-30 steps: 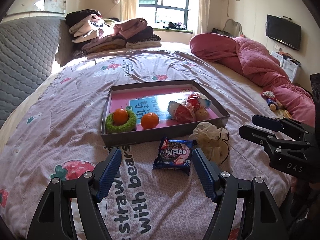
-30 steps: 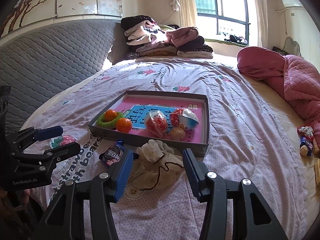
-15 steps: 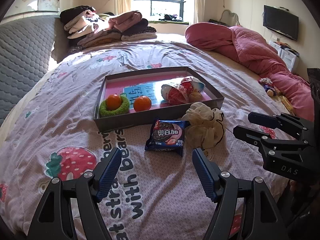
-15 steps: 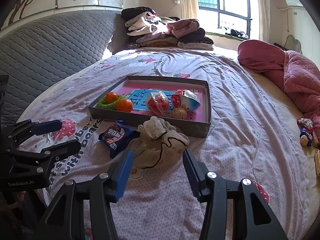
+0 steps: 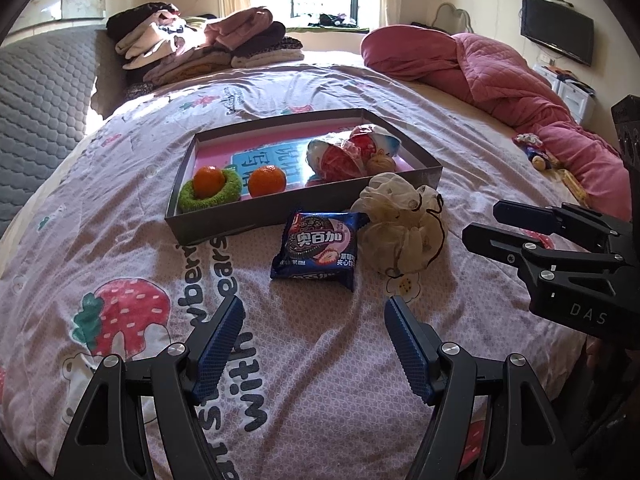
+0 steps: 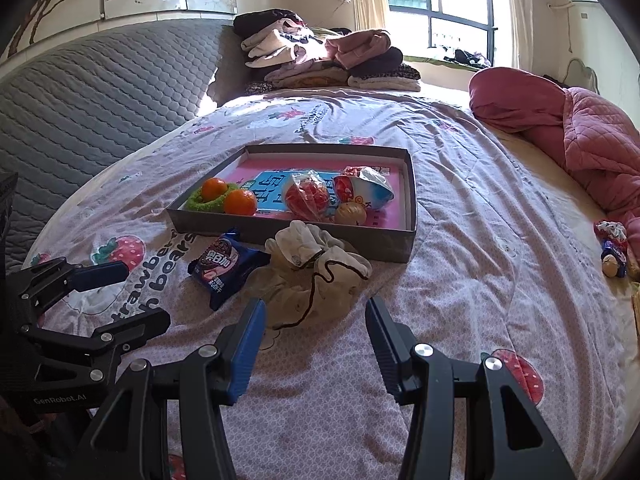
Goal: Organize objects
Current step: 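Withdraw both tools from the tray toward the cookie pack and mesh bag, then move the left tool to the blue cookie pack while the right tool approaches the cream mesh bag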
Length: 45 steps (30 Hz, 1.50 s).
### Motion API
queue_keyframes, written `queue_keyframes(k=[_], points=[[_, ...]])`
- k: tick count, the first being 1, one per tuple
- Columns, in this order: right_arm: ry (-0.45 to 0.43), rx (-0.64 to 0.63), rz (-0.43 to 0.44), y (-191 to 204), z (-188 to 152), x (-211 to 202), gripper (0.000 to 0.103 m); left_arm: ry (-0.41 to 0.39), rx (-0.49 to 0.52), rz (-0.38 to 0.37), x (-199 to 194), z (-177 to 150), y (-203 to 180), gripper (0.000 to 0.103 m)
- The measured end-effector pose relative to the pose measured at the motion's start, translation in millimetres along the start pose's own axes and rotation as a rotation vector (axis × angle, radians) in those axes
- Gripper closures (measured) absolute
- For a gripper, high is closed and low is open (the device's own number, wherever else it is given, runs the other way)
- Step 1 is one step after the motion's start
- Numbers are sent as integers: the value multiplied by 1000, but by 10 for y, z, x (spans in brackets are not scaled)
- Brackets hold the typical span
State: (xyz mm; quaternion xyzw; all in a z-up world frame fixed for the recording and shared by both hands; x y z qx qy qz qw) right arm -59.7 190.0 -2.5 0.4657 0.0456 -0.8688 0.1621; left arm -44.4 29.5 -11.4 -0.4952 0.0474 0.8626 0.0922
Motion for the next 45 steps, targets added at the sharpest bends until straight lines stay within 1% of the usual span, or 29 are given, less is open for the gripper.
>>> queue_keyframes(k=[8, 23, 28, 34, 37, 45], points=[[11, 21, 5, -31, -8, 66, 52, 32, -9, -20, 122, -20, 4, 28], [27, 38, -7, -60, 13, 195, 52, 33, -12, -33, 246, 53, -8, 28], [27, 46, -6, -81, 27, 231, 52, 39, -26, -35, 322, 96, 36, 28], [26, 72, 10, -135, 69, 267, 52, 52, -44, -53, 411, 146, 80, 28], [25, 79, 4, -163, 87, 292, 52, 52, -50, -65, 434, 169, 99, 28], [35, 96, 4, -176, 124, 386, 52, 48, -59, -64, 484, 238, 121, 28]])
Point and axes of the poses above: each gripper's, at about its wrist camera, not at the fingertips, and x roughly the way its jaws point, y to its left, z to its top, the point moved 2 cm from there along x, roughly the way its jaws point, and after that the axes turned 12 degrees about y, right-handed, at the moved point
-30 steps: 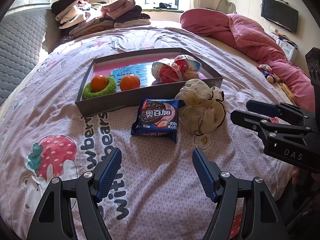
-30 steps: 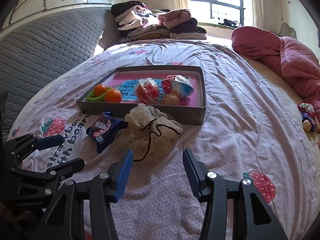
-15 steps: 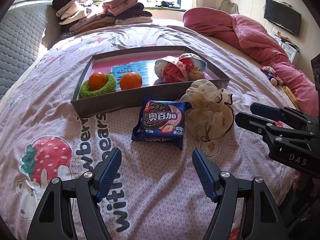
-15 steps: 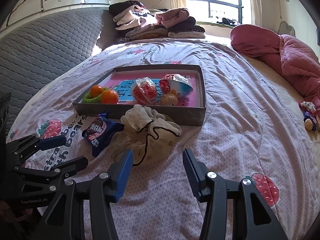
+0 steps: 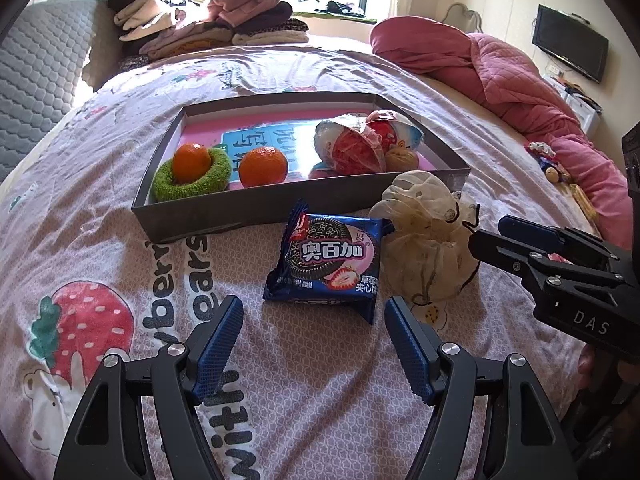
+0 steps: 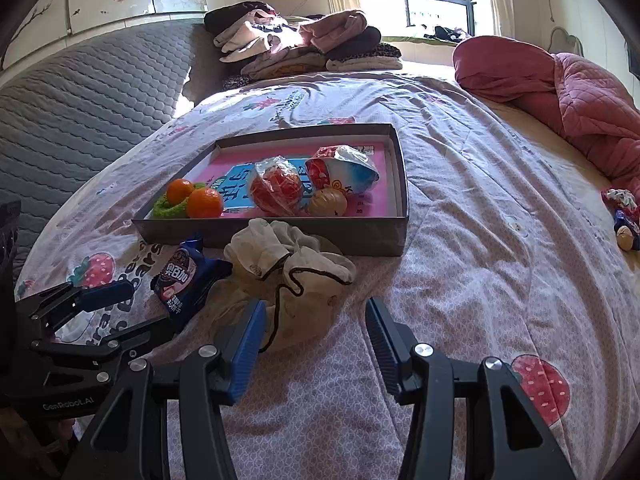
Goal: Organize objects
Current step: 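Move the left tool to the blue cookie pack while the right tool approaches the cream mesh bag, then close the left tool on the cookie pack while the right tool grasps the mesh bag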
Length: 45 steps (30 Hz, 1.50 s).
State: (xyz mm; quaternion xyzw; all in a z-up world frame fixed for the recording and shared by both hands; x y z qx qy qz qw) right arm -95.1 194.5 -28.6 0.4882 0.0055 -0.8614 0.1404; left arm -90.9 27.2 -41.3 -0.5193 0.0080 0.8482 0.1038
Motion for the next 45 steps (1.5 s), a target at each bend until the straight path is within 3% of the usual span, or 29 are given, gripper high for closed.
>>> queue_keyframes(k=[27, 35, 40, 45], points=[[31, 39, 51, -20, 155, 353, 53, 24, -56, 9, 300, 267, 73, 28], [27, 0, 55, 54, 128, 390, 71, 13, -44, 4, 367, 293, 114, 29], [24, -16, 57, 89, 108, 394, 76, 6, -34, 2, 372, 303, 117, 39], [12, -21, 62, 96, 102, 373, 78, 4, -28, -11, 375, 323, 124, 43]])
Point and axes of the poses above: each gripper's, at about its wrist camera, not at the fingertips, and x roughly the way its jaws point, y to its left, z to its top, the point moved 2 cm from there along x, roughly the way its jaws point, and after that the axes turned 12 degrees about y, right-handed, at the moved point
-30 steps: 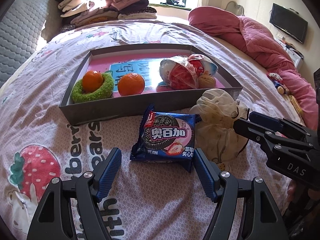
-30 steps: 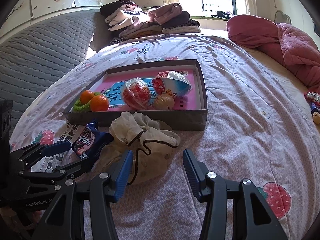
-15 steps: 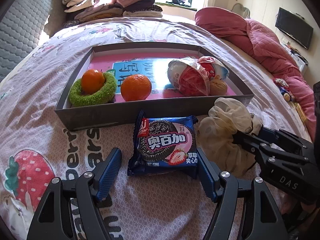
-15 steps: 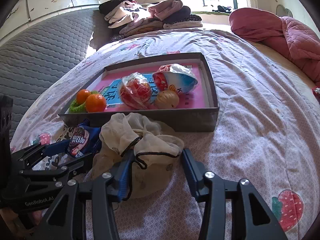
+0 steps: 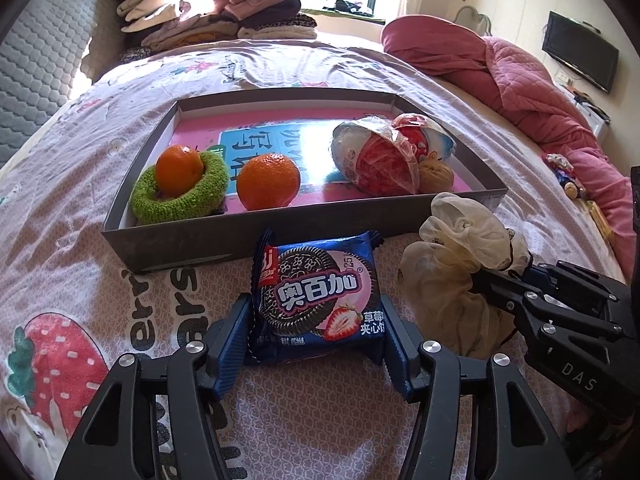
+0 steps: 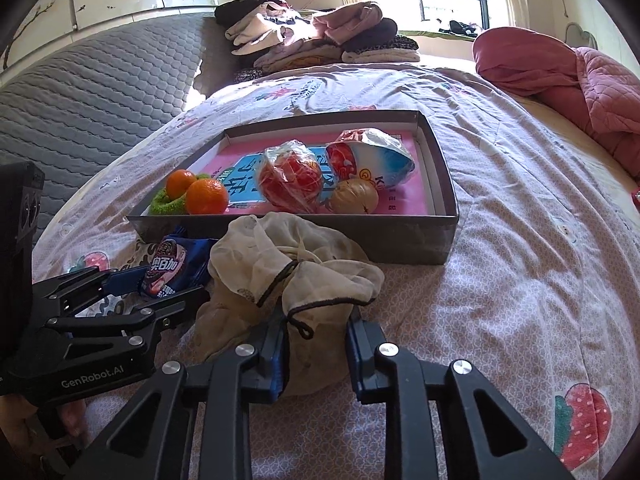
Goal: Organize objects
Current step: 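Close the left tool on the cookie pack while the right tool grasps the mesh bag, then lift and carry the cookie pack and mesh bag toward the tray with both tools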
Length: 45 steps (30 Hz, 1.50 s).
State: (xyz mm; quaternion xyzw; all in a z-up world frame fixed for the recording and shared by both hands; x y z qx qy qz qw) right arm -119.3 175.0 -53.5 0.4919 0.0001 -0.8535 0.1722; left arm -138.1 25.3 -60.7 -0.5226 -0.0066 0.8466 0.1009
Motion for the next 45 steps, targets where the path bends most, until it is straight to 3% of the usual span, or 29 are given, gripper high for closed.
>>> queue_keyframes(k=[13, 45], points=[[-23, 1, 15, -7, -18, -26, 78, -1, 14, -3, -33, -2, -17, 46], [-165, -36, 19, 80, 47, -393, 84, -96, 29, 10, -424, -39, -35, 46]])
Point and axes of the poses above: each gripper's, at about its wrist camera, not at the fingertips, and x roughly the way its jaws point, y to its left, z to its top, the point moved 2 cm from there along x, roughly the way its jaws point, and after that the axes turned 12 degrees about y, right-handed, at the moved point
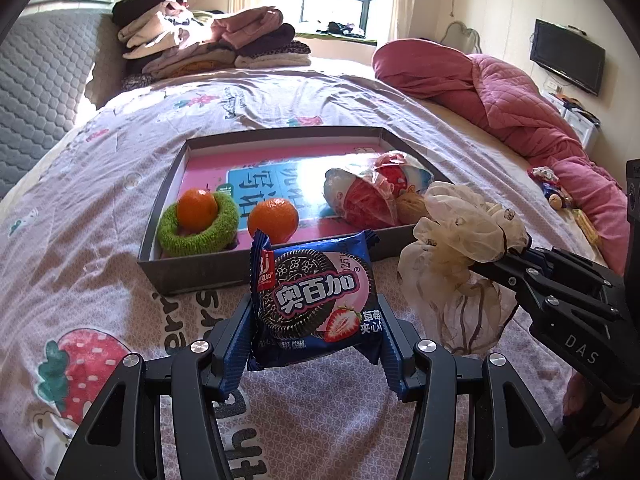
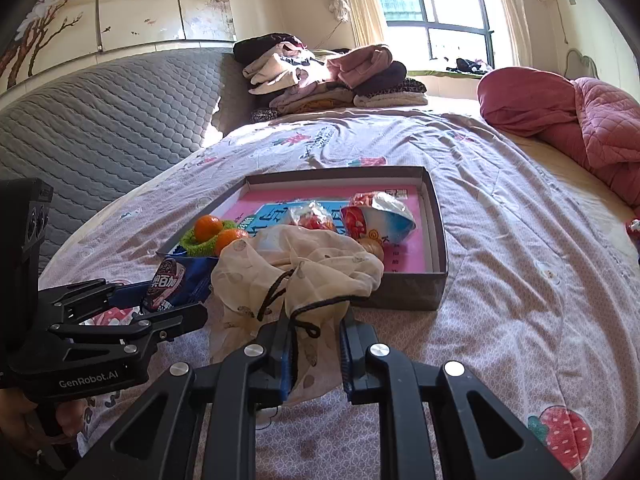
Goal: Organize objects
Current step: 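Lift and carry the cookie pack and mesh bag toward the tray with both tools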
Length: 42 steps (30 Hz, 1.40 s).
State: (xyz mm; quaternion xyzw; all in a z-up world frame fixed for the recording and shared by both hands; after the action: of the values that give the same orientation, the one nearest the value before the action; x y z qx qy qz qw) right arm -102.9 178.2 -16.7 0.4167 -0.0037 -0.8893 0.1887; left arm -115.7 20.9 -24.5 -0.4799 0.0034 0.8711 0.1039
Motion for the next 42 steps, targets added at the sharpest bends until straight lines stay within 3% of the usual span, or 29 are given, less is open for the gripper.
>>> queue_keyframes(k=[19, 42], points=[[-73, -17, 2, 63, 232, -210, 84, -77, 21, 32, -267, 194, 30, 46], [-134, -33, -57, -136, 747, -123, 84, -102, 10, 71, -136, 605, 275, 46]])
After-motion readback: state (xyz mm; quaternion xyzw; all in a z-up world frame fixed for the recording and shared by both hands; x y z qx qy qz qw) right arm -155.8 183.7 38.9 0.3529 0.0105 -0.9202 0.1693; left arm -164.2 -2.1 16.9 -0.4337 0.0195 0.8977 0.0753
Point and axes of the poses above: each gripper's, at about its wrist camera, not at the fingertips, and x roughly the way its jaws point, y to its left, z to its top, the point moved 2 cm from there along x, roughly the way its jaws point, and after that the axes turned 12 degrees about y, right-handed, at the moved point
